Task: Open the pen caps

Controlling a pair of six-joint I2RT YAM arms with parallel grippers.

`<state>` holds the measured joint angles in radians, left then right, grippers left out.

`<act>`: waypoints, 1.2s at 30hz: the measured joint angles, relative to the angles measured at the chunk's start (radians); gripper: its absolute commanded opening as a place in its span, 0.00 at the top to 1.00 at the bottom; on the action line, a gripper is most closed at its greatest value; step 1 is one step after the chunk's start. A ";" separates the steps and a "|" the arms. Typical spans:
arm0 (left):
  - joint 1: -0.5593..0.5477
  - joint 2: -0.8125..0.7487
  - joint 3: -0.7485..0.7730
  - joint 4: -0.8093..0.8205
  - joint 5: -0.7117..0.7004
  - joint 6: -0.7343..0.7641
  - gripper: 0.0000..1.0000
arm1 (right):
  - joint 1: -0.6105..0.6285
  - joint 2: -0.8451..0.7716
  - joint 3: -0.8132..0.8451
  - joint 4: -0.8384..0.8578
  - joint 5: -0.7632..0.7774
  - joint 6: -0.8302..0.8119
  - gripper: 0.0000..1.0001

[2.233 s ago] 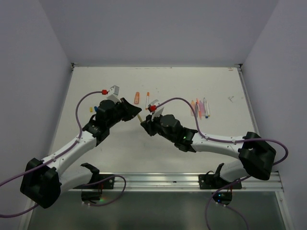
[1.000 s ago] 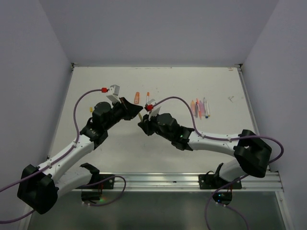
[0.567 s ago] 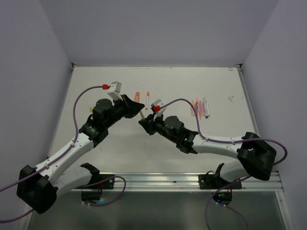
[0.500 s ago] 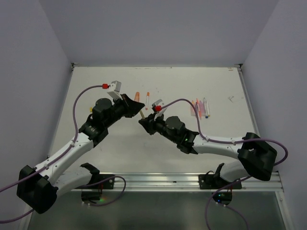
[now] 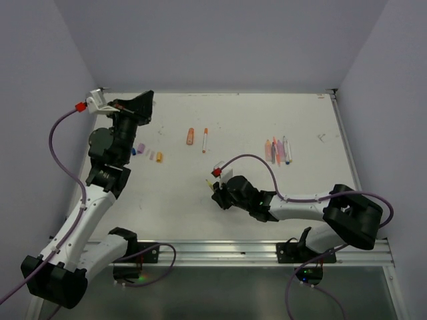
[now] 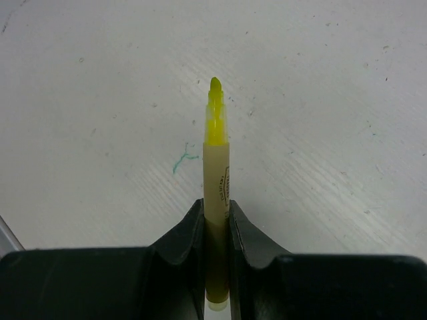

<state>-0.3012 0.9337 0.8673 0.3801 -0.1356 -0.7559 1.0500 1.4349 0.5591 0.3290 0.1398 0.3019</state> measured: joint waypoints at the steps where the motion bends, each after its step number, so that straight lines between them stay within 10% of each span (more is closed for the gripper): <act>1: 0.000 0.005 0.016 -0.002 -0.002 0.006 1.00 | 0.000 -0.002 0.000 -0.002 0.002 0.001 1.00; 19: 0.001 0.548 0.272 -0.724 0.080 0.308 0.92 | -0.025 -0.163 0.000 -0.155 0.345 0.109 1.00; 36: 0.001 0.900 0.345 -0.841 0.001 0.406 0.83 | -0.098 -0.216 -0.027 -0.209 0.426 0.174 1.00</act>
<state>-0.3004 1.8336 1.2125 -0.4610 -0.1345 -0.3496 0.9516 1.2194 0.5323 0.1196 0.5659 0.4755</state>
